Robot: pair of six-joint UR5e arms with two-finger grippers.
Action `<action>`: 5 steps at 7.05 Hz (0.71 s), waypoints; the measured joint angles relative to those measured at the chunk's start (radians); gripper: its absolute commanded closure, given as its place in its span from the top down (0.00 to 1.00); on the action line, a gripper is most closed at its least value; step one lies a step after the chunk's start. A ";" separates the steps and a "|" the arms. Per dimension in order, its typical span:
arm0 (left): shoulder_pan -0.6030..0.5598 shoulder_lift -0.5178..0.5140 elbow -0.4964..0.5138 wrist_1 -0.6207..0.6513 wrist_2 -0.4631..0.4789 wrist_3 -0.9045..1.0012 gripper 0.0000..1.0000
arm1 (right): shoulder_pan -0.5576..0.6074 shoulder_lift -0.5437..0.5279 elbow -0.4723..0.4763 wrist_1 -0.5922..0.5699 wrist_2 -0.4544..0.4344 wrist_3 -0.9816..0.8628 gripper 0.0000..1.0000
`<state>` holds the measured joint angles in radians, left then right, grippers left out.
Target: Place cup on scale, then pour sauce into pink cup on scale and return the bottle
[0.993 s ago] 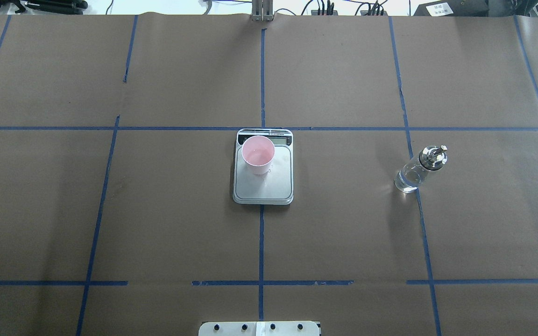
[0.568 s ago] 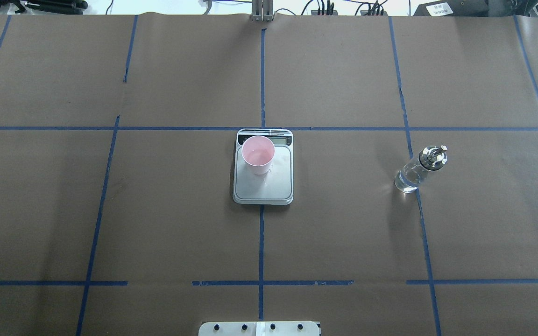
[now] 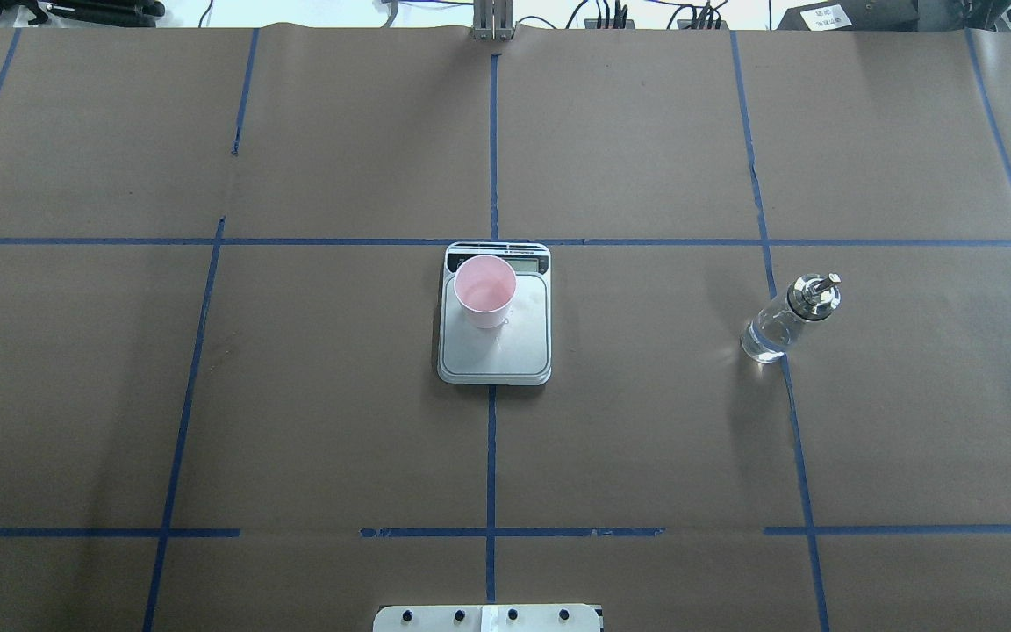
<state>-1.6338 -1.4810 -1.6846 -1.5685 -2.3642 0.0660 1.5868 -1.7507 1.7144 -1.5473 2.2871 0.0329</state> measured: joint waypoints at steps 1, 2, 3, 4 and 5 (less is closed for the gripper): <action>0.001 -0.008 -0.001 0.003 0.001 0.000 1.00 | -0.001 -0.004 0.000 0.001 0.000 -0.001 1.00; 0.001 -0.021 -0.001 0.003 0.003 -0.001 1.00 | -0.001 -0.005 0.000 0.002 0.000 -0.001 1.00; 0.001 -0.033 -0.003 0.001 0.005 -0.001 1.00 | -0.001 -0.008 0.000 0.001 0.007 0.001 1.00; 0.002 -0.038 -0.006 -0.003 0.004 0.001 1.00 | -0.001 -0.013 0.000 0.002 0.022 0.002 1.00; 0.002 -0.039 -0.008 -0.008 0.006 0.003 1.00 | -0.001 -0.015 0.002 0.003 0.036 0.000 1.00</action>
<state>-1.6322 -1.5203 -1.6925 -1.5764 -2.3585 0.0690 1.5862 -1.7658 1.7161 -1.5446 2.3231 0.0331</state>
